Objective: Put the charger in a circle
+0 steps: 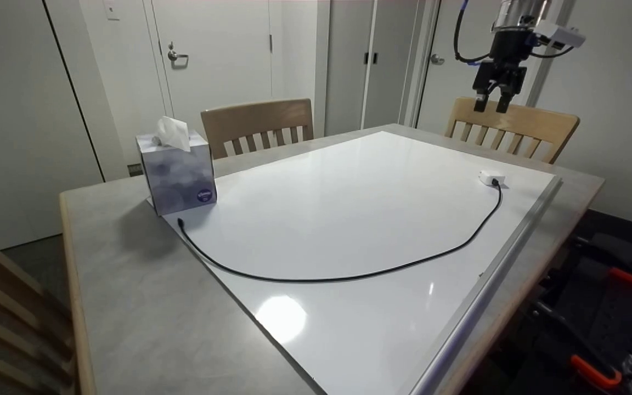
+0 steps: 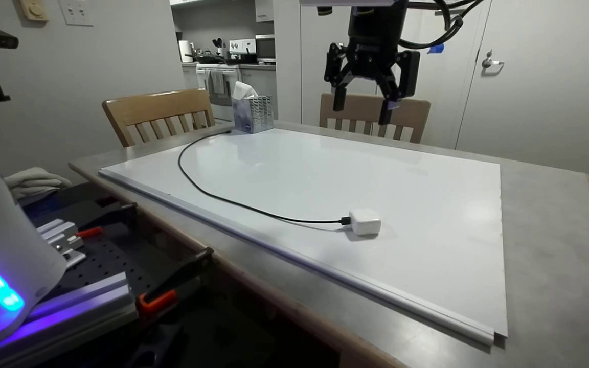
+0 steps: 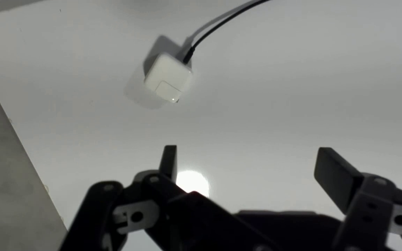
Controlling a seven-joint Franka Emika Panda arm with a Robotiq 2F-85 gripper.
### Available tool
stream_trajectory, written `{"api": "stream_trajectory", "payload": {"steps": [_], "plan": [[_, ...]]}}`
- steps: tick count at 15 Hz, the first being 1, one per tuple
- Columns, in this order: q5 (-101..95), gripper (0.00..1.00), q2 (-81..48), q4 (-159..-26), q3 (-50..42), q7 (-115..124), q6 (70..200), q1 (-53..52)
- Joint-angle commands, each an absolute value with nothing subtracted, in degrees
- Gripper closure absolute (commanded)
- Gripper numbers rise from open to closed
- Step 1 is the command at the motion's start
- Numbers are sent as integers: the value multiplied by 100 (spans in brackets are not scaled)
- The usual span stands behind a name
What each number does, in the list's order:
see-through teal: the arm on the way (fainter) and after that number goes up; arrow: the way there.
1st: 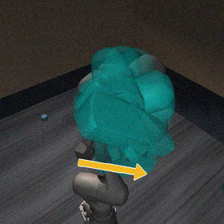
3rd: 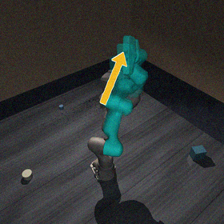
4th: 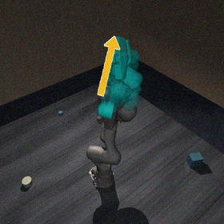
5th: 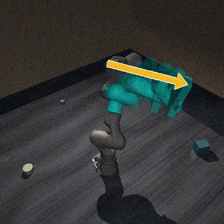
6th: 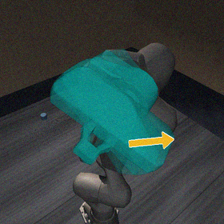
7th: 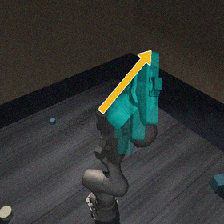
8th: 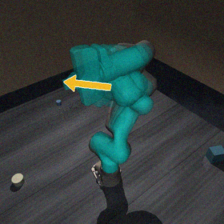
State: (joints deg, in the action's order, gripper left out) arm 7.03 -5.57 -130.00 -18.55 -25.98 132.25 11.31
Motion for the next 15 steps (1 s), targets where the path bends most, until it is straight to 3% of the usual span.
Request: {"api": "stream_trajectory", "payload": {"steps": [1, 5, 13, 15], "plan": [[180, 0, -670, -12988, -1705, -1761, 12855, 1269], [-290, 0, -693, -13076, -1716, -927, 12493, 1267], [-774, 0, -711, -13618, -1772, 78, 13758, 1322], [-616, 0, -658, -13529, -1718, -86, 13547, 1315]]}}
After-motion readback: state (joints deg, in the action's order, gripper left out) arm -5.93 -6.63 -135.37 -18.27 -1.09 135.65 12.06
